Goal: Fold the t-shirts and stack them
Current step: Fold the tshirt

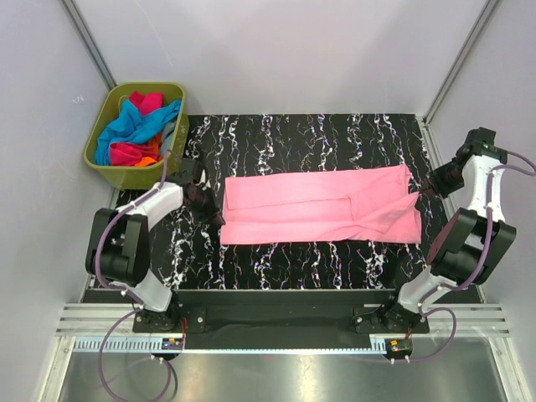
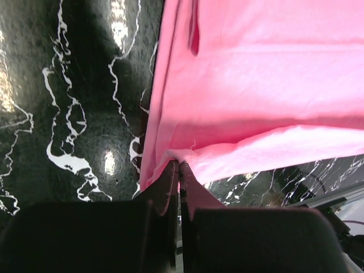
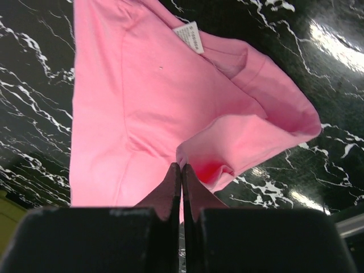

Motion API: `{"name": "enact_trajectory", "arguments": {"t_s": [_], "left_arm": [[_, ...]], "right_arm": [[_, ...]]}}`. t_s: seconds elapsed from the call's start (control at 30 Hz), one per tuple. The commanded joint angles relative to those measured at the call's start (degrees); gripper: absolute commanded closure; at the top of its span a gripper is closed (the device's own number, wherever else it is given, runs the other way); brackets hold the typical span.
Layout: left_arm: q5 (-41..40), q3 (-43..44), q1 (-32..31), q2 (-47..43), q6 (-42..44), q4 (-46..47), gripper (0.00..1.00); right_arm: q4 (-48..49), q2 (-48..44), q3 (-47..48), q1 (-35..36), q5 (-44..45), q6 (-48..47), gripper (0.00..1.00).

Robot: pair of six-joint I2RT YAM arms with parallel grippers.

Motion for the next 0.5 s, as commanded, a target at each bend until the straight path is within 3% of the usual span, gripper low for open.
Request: {"name": "enact_trajectory", "arguments": {"t_s": [0.0,0.47], "left_arm": [[-1.6,3.6,0.4,1.4,0.0,1.5,1.00],[-3.0,7.3,0.8,5.9,-0.1,1.7,1.00]], "right_arm": [[2.0,1.8,5.5,0.7,-1.2,-1.0,1.00],[1.9,10.5,12.4,2.6,-2.6,-1.3,1.00]]}}
